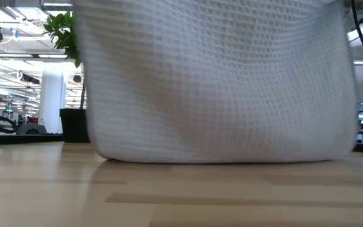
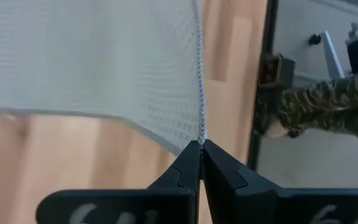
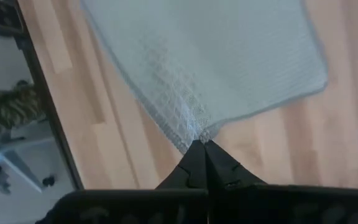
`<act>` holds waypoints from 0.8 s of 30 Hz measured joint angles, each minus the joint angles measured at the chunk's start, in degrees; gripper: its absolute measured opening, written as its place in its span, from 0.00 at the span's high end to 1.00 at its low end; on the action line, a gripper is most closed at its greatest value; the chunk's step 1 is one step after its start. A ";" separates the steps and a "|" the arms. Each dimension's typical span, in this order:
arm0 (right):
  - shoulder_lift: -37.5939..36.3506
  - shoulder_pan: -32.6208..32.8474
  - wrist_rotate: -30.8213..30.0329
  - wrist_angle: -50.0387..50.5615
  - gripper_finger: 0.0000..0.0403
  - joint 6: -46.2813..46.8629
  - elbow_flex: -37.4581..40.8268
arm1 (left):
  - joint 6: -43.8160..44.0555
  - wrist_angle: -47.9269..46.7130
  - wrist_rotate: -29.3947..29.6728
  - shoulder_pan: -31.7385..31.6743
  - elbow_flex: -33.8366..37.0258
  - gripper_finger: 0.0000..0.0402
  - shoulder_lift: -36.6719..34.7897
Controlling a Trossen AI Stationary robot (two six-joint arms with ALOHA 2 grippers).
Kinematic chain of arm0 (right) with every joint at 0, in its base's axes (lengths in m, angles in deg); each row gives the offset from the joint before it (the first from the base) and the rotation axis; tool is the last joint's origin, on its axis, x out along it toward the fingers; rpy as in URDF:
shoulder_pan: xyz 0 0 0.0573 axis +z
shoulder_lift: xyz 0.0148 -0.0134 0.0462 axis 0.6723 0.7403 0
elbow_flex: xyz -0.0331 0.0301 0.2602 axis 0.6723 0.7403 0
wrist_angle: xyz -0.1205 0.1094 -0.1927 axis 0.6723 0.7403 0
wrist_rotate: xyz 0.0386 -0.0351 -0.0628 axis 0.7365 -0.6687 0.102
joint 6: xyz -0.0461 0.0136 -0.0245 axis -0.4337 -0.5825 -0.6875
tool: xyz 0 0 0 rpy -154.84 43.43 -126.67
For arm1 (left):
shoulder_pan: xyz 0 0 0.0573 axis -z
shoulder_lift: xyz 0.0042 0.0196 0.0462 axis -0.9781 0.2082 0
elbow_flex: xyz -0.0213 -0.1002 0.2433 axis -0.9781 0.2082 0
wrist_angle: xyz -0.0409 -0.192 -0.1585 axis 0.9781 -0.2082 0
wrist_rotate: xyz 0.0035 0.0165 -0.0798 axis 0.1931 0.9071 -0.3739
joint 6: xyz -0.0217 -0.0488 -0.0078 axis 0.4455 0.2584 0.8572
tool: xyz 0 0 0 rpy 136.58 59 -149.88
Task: Fold microfiber towels
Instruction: Fold the gray towel
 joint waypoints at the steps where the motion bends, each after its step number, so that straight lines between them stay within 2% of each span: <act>1: 1.12 1.07 0.55 -0.25 1.00 0.97 0.00 | 0.99 0.41 -0.14 1.02 0.01 1.00 0.85; 7: 7.88 6.48 1.21 -2.14 1.00 6.80 0.00 | 5.87 5.03 0.09 5.82 0.01 1.00 5.66; 12: 11.02 9.09 1.22 -8.00 1.00 7.98 0.00 | 8.14 7.89 -0.16 7.92 0.01 1.00 9.58; 18: 13.18 9.40 2.64 -9.89 1.00 9.54 0.00 | 10.57 7.42 -1.33 8.13 0.03 1.00 11.80; 24: 14.48 8.30 1.18 -5.95 0.99 11.91 0.02 | 12.33 5.63 3.15 7.02 0.01 1.00 10.99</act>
